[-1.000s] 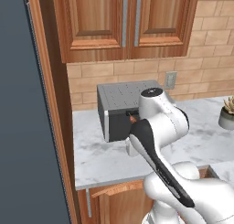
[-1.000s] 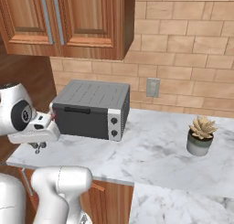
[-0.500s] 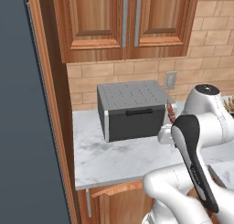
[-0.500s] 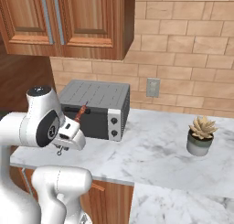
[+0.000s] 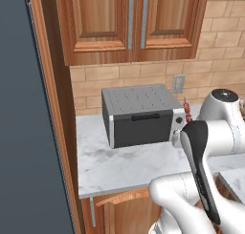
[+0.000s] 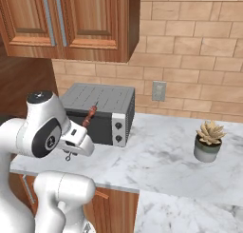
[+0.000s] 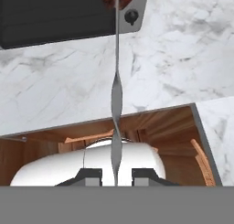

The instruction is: Store the kebab skewer in the freezer for long-term storage. Close the freezer door after placing the cooked food.

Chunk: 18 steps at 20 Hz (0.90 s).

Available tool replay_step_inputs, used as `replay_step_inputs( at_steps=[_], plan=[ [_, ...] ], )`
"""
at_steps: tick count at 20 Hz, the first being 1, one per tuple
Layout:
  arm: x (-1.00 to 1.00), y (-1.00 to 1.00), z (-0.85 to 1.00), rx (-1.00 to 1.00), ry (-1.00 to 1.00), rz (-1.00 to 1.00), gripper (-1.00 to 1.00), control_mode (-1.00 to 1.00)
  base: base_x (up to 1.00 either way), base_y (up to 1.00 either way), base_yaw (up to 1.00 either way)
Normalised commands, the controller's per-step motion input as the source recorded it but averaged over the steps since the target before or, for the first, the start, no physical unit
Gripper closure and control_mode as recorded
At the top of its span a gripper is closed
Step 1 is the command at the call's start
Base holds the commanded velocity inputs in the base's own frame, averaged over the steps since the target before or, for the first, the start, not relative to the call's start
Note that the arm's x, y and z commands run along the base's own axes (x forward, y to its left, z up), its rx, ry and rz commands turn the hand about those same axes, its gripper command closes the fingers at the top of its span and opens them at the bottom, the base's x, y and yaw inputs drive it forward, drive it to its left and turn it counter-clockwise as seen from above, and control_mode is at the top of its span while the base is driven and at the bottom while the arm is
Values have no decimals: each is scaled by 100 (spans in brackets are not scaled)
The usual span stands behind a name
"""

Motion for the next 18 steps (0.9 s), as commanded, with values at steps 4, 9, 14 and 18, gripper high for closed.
replay_step_inputs(
  at_steps=[4,9,14,18],
  plan=[
    [0,0,24,-13,0,0,100,-100,0,0,0],
    [0,7,20,0,-1,0,100,-100,0,0,0],
    [-3,1,0,6,-1,0,100,-100,0,0,0],
    [0,0,0,0,0,0,100,-100,0,0,0]
  ],
)
